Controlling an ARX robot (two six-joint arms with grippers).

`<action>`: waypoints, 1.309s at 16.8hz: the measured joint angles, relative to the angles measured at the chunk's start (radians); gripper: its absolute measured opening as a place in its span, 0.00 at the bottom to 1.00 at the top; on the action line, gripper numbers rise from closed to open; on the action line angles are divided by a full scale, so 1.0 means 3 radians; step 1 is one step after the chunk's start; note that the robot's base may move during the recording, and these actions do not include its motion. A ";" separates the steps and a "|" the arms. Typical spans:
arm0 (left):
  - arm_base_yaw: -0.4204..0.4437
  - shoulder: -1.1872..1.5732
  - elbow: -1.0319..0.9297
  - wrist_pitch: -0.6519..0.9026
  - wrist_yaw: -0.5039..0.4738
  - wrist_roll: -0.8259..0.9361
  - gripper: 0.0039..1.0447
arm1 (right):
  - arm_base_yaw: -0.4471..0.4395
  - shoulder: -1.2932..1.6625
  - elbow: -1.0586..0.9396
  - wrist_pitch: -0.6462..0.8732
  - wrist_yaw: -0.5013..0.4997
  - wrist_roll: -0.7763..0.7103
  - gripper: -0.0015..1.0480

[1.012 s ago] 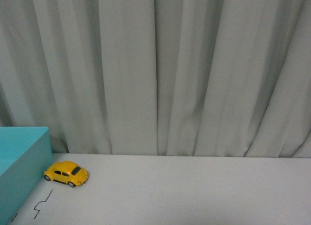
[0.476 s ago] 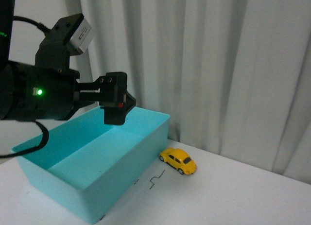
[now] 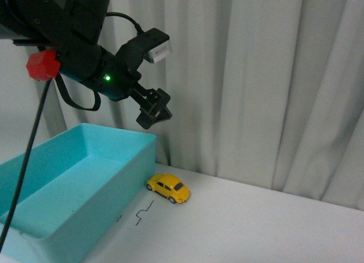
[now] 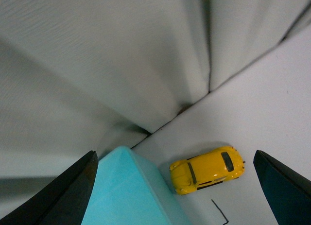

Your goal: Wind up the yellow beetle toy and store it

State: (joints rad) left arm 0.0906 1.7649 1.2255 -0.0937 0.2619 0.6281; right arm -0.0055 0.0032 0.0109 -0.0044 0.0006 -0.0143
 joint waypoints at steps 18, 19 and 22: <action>-0.0306 0.1486 0.1443 -0.1584 -0.0717 0.3431 0.94 | 0.0000 0.0000 0.0000 0.0001 0.0000 0.0000 0.94; -0.0319 0.1630 0.1464 -0.1534 -0.0725 0.3534 0.94 | 0.0000 0.0000 0.0000 0.0001 -0.0001 0.0000 0.94; -0.0362 0.1863 0.1465 -0.1457 -0.0754 0.3576 0.94 | 0.0000 0.0001 0.0000 0.0000 0.0000 0.0000 0.94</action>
State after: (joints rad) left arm -0.0181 2.3238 1.6650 -0.5308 0.0357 1.7008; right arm -0.0055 0.0036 0.0109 -0.0044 0.0006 -0.0143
